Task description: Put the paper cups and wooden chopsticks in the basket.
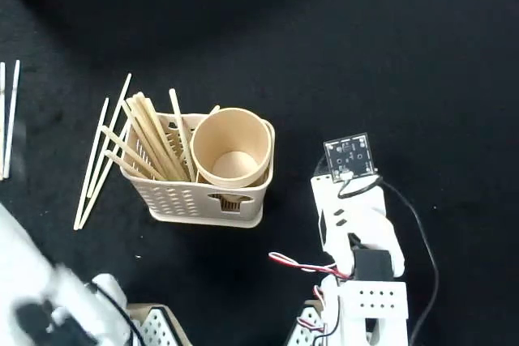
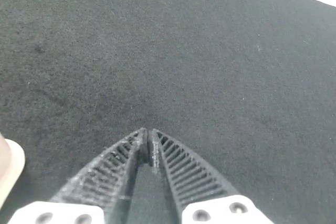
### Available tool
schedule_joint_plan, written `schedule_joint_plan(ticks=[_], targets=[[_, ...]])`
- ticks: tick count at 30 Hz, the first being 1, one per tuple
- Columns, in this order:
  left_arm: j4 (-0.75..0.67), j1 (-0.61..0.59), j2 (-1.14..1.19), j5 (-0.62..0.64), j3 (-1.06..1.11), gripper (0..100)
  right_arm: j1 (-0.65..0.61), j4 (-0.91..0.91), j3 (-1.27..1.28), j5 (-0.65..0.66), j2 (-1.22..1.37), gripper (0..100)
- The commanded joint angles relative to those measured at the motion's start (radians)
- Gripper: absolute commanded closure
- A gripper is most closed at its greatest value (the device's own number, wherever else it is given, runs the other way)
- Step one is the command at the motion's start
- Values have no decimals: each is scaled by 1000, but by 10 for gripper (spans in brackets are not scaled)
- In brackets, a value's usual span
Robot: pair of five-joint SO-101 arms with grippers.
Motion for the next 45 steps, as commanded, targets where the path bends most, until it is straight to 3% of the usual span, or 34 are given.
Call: schedule_joint_plan(ticks=[1, 7, 10, 14, 19, 24, 33, 40, 45], targets=[[-241, 185, -473, 18, 337, 972, -5, -3, -19, 8, -8, 985], [-617, 535, -1014, 18, 773, 971, -3, -3, -21, 8, -8, 985], [-717, 671, -1166, 17, 1007, 971, -3, -3, -21, 8, -8, 985], [-787, 768, -1227, 18, 1270, 971, -2, -3, -21, 8, -8, 985], [-927, 773, -1237, 20, 1524, 971, -2, -3, -21, 8, -10, 985], [-914, 774, -1237, 92, 1586, 970, -2, -5, -21, 8, -10, 985], [-540, 776, -1237, 158, 1363, 805, -2, -3, -21, 8, -10, 985], [-453, 762, -1235, 153, 1257, 789, -2, -3, -19, 8, -10, 985], [-436, 584, -1227, 152, 1110, 790, -2, -3, -19, 8, -10, 985]])
